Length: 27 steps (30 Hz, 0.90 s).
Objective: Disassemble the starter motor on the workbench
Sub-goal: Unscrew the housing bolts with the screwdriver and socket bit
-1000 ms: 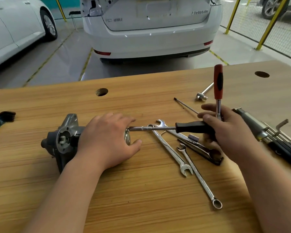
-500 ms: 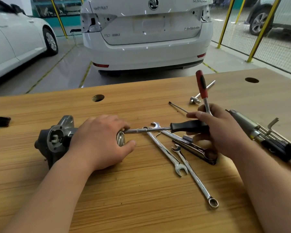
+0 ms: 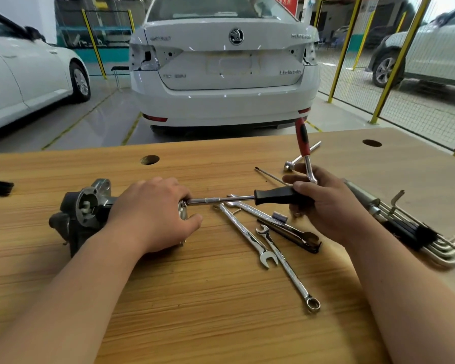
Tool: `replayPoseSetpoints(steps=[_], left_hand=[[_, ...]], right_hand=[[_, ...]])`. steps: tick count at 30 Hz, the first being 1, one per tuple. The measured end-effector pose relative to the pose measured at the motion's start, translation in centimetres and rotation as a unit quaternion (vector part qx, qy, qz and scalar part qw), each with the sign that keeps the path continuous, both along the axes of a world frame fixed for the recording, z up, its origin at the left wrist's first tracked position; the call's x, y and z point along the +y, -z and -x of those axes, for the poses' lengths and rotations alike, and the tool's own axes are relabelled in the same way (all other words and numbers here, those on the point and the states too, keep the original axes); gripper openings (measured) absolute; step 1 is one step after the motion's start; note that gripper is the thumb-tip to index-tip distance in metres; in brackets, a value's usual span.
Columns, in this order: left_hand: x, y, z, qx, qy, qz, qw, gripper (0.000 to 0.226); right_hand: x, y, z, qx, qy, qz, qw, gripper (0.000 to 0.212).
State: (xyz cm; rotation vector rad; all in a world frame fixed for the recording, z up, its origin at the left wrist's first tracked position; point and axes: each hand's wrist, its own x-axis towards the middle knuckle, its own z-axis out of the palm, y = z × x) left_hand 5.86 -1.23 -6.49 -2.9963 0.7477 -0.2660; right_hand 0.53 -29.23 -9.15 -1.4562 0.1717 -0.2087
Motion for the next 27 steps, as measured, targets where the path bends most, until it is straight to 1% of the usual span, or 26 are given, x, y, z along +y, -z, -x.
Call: replayPoseSetpoints(steps=[6, 8, 9, 10, 11, 13, 14, 16, 21, 24, 25, 27], left_hand=[[0.1, 0.1, -0.1, -0.006, 0.014, 0.007, 1.000, 0.062], [0.2, 0.2, -0.1, -0.008, 0.017, 0.011, 1.000, 0.062], [0.2, 0.2, -0.1, -0.010, 0.019, 0.013, 1.000, 0.062], [0.2, 0.2, -0.2, -0.013, 0.020, 0.015, 1.000, 0.061], [0.2, 0.3, -0.2, -0.017, 0.021, 0.018, 0.999, 0.060], [0.2, 0.4, -0.2, -0.023, 0.022, 0.022, 0.999, 0.057], [0.2, 0.4, -0.2, -0.026, 0.024, 0.024, 0.999, 0.056], [0.2, 0.4, -0.2, -0.029, 0.026, 0.028, 0.999, 0.054], [0.2, 0.4, -0.1, -0.026, 0.020, 0.030, 0.999, 0.052], [0.3, 0.4, -0.1, -0.025, 0.019, 0.036, 0.999, 0.050], [0.2, 0.4, -0.1, -0.024, 0.018, 0.039, 0.999, 0.049], [0.2, 0.3, 0.0, -0.021, 0.017, 0.040, 0.999, 0.046]], right_hand=[[-0.3, 0.1, -0.1, 0.012, -0.016, -0.086, 0.996, 0.034], [-0.1, 0.0, -0.1, 0.031, -0.018, -0.118, 0.992, 0.028], [0.1, 0.0, -0.1, 0.042, -0.008, -0.115, 0.992, 0.023], [0.4, 0.0, -0.2, 0.056, 0.009, -0.084, 0.995, 0.017], [0.5, -0.2, -0.2, 0.074, 0.027, -0.025, 0.997, 0.016], [0.5, -0.4, -0.2, 0.110, 0.041, 0.114, 0.987, 0.030], [0.3, -0.5, -0.2, 0.122, 0.042, 0.161, 0.978, 0.035], [-0.1, -0.5, -0.2, 0.130, 0.039, 0.197, 0.971, 0.038], [-0.3, -0.3, -0.1, 0.116, 0.013, 0.119, 0.986, 0.027], [-0.6, -0.4, 0.0, 0.102, -0.018, 0.041, 0.994, 0.015], [-0.7, -0.4, 0.0, 0.100, -0.031, 0.022, 0.994, 0.021], [-0.8, -0.5, 0.2, 0.097, -0.053, -0.015, 0.994, 0.040]])
